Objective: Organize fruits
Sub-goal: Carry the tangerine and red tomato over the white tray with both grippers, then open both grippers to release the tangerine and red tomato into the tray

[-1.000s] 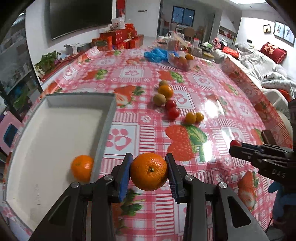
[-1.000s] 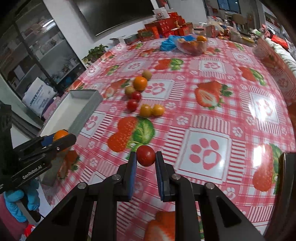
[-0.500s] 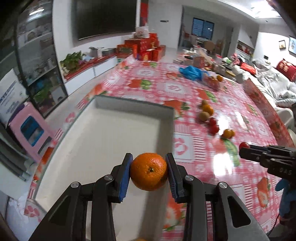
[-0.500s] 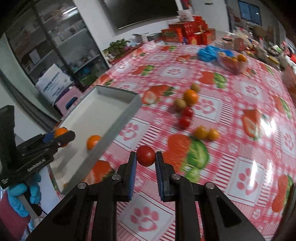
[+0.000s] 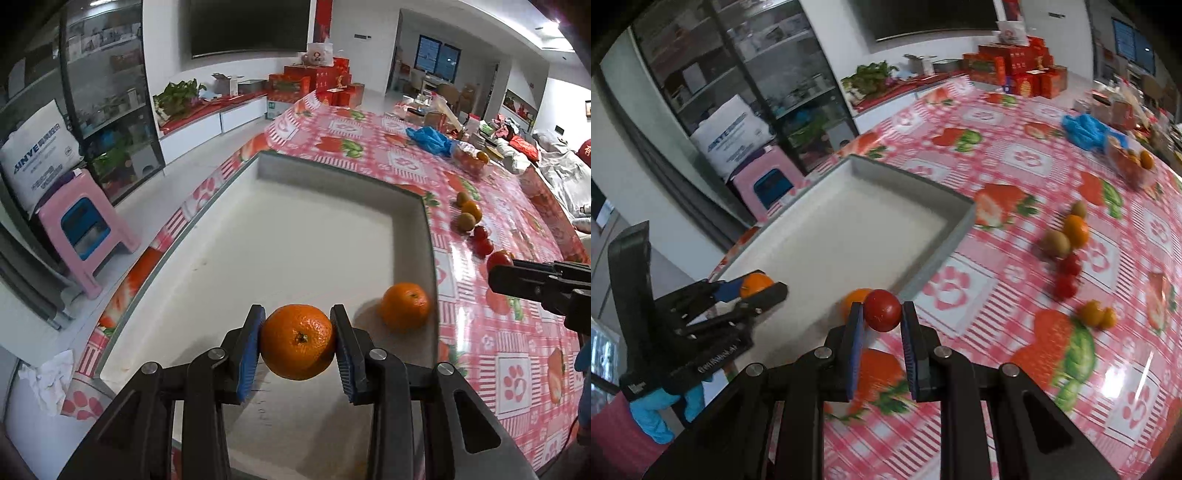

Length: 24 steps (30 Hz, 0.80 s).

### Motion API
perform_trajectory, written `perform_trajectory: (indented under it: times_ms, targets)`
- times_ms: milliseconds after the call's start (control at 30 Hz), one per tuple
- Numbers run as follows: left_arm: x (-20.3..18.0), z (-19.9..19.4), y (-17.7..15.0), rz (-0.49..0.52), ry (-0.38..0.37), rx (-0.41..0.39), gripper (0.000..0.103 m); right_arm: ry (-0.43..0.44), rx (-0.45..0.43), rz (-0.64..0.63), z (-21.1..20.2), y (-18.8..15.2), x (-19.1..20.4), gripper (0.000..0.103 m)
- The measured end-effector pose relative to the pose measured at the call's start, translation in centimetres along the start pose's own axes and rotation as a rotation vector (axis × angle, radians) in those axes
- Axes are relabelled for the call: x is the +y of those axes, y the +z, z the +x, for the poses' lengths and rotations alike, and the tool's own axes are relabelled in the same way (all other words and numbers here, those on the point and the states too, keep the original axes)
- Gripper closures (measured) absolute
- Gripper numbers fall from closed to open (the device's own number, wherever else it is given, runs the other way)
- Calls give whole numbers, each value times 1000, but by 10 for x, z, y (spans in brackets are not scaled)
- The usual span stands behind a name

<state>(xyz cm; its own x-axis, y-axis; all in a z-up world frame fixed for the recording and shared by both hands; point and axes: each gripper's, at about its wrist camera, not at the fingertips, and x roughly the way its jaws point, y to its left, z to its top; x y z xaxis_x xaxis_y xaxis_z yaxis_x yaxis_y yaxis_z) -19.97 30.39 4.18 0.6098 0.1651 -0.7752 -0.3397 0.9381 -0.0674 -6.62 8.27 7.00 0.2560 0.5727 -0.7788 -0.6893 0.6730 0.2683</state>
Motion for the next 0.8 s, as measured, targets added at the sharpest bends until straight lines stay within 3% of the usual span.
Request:
perform_trajectory:
  times_ms: [267,600,633,733,800]
  targets:
    - [15,7,-10,-10,29,19,65,44,57,-66,27,1,35,81]
    - [24,11,-17,-23,49,36,65,56,121,-82,47,-5,47,80]
    - [24,11,-17,-22,54,36,62,56,124,-81,47,-6,46,80]
    - [25,6,-17,-28,81,16,23,51,122,-85,47,-7,48,73]
    - [25,1,-17,-28,86,-8,17,46,120,-86,46,-7,48,47]
